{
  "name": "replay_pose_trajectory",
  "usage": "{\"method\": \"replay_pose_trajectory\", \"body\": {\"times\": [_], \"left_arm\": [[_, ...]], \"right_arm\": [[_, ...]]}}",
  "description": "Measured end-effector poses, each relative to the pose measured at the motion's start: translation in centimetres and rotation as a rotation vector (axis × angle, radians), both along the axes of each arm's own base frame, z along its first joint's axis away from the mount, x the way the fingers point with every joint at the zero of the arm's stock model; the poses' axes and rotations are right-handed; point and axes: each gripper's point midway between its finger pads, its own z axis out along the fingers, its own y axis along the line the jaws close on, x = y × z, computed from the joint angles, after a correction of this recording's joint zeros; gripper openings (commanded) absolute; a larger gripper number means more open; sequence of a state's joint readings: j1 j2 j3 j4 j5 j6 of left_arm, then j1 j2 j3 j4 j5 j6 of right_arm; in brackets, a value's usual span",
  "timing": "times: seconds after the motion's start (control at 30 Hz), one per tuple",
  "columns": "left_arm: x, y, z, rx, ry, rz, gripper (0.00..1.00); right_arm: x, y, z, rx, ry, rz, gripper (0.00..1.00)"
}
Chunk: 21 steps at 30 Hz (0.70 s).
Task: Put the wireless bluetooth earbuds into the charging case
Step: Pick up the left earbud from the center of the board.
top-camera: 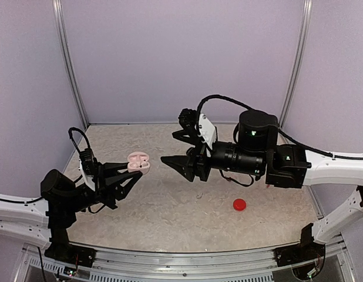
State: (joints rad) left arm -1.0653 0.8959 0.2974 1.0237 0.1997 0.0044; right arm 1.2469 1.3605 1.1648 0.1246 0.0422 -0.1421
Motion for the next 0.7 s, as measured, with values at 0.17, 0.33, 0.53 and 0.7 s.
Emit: {"method": "replay_pose_trajectory", "body": {"times": [0.17,0.33,0.53,0.7], "left_arm": [[0.9,0.0,-0.7,0.017,0.053,0.035,0.03],[2.2,0.4,-1.4,0.027,0.115,0.088,0.03],[2.8,0.6,-1.8,0.03,0.156,0.107,0.03],[3.2,0.7,-2.4,0.042,0.185,0.118,0.03]], "right_arm": [[4.5,-3.5,-0.5,0.004,0.113,-0.067,0.67],[9.1,-7.0,-4.5,-0.087,0.285,-0.172,0.6],[11.5,-9.0,-12.3,-0.299,0.482,-0.241,0.51],[10.4,-8.6,-18.8,-0.465,0.568,-0.175,0.48]]}}
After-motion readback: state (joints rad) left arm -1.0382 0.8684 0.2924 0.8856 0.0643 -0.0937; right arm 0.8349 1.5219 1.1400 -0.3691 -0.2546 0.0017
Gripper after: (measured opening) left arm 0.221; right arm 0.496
